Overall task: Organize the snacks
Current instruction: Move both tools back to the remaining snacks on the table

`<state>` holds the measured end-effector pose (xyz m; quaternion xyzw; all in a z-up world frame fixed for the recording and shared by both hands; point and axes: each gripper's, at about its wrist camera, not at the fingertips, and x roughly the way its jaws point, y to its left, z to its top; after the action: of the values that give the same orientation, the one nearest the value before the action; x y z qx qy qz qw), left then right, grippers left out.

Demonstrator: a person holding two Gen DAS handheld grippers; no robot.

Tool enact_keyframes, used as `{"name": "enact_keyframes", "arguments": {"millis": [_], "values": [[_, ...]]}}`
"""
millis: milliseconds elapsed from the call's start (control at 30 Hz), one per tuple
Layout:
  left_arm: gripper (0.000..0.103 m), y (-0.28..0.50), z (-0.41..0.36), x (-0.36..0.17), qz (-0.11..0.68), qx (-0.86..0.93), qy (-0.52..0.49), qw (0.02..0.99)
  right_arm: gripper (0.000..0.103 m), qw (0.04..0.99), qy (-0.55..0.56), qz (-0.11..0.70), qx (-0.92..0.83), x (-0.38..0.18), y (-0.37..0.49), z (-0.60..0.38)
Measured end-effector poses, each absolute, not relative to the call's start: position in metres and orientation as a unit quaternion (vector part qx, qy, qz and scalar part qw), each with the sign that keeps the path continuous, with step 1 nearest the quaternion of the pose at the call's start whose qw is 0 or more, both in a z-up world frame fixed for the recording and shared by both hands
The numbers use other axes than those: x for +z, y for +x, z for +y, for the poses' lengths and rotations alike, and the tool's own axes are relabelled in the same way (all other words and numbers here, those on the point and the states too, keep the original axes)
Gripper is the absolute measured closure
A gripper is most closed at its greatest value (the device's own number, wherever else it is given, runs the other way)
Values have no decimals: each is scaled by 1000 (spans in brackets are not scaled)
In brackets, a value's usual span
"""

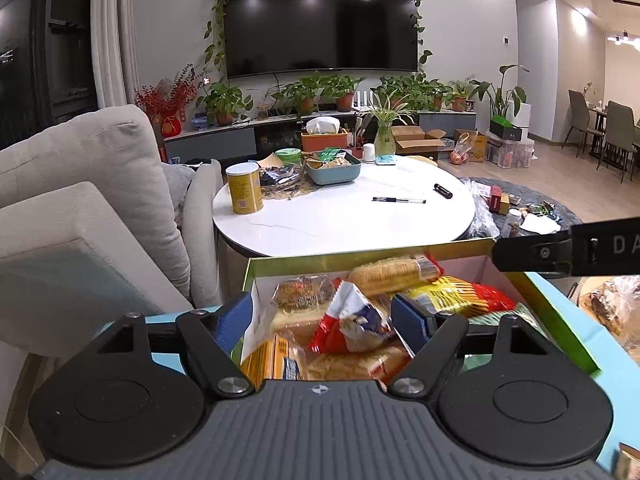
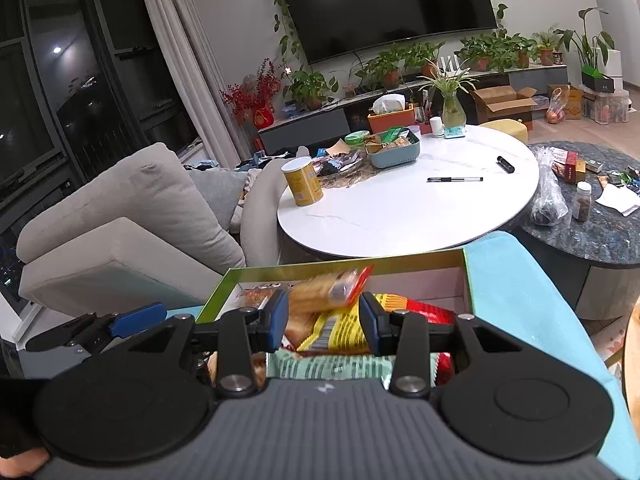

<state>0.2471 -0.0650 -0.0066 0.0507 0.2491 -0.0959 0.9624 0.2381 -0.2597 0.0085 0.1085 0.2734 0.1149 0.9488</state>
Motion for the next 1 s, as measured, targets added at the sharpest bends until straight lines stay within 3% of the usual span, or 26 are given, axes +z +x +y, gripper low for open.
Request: {"name": "enact_keyframes", "arguments": {"millis": [567, 1000], "values": [[24, 126, -75, -12, 258, -138, 43, 955, 45, 952, 93, 269, 115, 17, 143, -282], [24, 71, -101, -48, 305, -169, 40, 936, 43, 941, 95, 321, 51, -43, 100, -317]]}}
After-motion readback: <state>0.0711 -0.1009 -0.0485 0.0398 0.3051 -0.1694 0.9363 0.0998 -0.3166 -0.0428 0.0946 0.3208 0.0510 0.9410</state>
